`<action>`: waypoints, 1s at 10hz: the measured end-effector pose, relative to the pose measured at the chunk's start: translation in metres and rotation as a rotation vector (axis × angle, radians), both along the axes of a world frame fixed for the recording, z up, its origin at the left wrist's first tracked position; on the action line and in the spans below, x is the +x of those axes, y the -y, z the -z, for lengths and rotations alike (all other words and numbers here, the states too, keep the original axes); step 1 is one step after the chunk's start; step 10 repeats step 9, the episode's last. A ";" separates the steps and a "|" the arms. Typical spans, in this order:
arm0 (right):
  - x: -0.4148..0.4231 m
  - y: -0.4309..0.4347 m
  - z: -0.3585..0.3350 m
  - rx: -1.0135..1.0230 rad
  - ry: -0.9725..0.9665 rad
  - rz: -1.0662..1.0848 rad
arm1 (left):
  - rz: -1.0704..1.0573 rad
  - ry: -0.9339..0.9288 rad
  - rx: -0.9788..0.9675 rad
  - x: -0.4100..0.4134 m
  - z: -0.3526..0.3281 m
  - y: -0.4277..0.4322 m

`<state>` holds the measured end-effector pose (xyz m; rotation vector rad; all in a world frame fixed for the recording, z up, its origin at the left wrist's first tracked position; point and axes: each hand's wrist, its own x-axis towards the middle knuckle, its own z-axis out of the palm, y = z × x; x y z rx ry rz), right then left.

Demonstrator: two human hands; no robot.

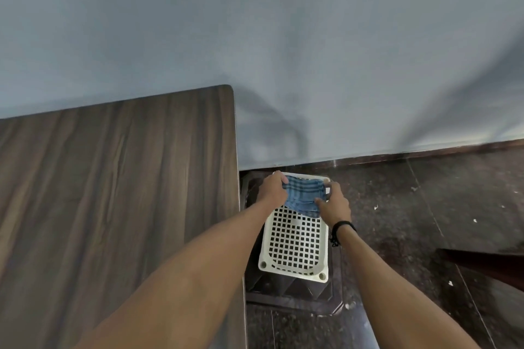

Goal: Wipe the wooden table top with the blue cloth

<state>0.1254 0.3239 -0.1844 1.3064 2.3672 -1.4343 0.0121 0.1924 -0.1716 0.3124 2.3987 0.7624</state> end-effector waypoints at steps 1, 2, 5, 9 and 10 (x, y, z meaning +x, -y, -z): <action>-0.006 0.000 0.015 -0.003 0.031 -0.026 | 0.020 0.014 -0.043 -0.003 0.018 -0.002; -0.007 0.003 0.025 -0.020 0.066 -0.060 | 0.026 0.064 -0.103 -0.004 0.032 -0.008; -0.004 0.005 0.024 0.143 0.084 -0.159 | 0.039 0.103 -0.193 0.003 0.035 -0.019; -0.042 0.013 -0.129 0.401 -0.084 -0.181 | 0.238 -0.212 0.128 -0.060 -0.162 -0.005; -0.042 0.013 -0.129 0.401 -0.084 -0.181 | 0.238 -0.212 0.128 -0.060 -0.162 -0.005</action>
